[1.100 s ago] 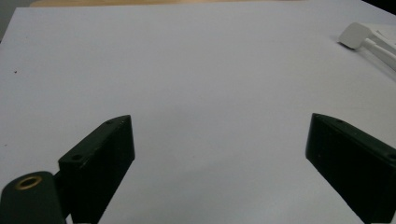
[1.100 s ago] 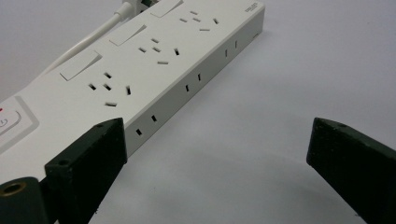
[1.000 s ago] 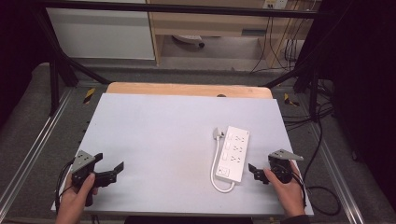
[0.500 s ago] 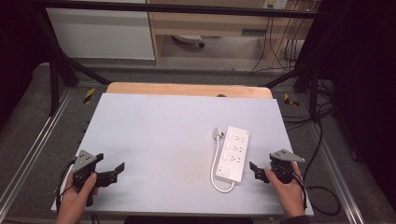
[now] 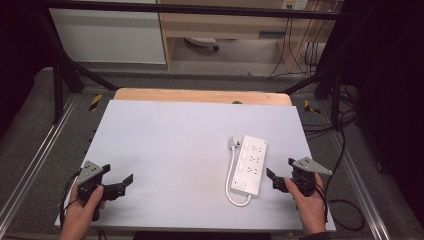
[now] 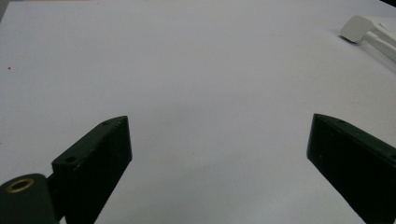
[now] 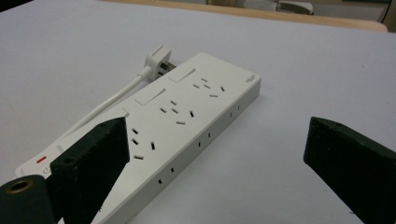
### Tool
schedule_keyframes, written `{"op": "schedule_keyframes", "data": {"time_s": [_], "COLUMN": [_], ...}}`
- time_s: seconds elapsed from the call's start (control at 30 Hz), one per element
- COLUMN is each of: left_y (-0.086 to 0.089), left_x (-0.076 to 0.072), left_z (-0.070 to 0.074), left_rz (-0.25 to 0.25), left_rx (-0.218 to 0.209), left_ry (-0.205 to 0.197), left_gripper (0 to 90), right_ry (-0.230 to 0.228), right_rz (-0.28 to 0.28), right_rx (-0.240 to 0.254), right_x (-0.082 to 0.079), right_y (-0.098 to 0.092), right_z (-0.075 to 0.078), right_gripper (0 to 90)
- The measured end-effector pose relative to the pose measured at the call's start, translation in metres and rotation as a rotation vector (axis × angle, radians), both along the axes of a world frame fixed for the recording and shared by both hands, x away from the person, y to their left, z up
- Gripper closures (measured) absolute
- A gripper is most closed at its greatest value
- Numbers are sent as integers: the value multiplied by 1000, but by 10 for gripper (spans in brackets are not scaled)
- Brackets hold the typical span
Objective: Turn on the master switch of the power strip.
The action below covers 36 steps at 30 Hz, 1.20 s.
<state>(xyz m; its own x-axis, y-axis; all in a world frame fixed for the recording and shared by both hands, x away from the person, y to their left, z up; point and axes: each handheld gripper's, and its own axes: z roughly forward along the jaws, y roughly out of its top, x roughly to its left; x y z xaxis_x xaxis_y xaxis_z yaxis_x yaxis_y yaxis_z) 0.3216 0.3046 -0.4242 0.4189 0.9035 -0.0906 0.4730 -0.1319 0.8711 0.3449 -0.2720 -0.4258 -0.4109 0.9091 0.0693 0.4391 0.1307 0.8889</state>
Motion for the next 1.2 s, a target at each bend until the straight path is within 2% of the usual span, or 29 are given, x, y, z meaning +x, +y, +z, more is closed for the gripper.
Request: {"op": "schedule_keyframes", "data": {"time_s": [0.13, 0.2, 0.4, 0.73, 1.2], "left_y": [1, 1, 1, 2, 1], "left_x": [0, 0, 0, 0, 0], "left_z": [0, 0, 0, 0, -1], "left_rz": [12, 12, 11, 10, 3], "left_rx": [-3, -4, -3, 1, 5], "left_ry": [2, 4, 3, 0, 2], "left_gripper": [65, 64, 65, 64, 64], "right_ry": [-42, -81, -114, -107, -91], "right_rz": [-2, -19, -34, -8, 26], "right_rx": [-12, -42, -35, 4, -4], "right_x": [-3, -5, -6, 0, 15], "right_y": [4, 4, 3, 10, 22], "right_z": [6, 9, 14, 23, 24], "right_gripper": [70, 73, 70, 44, 31]}}
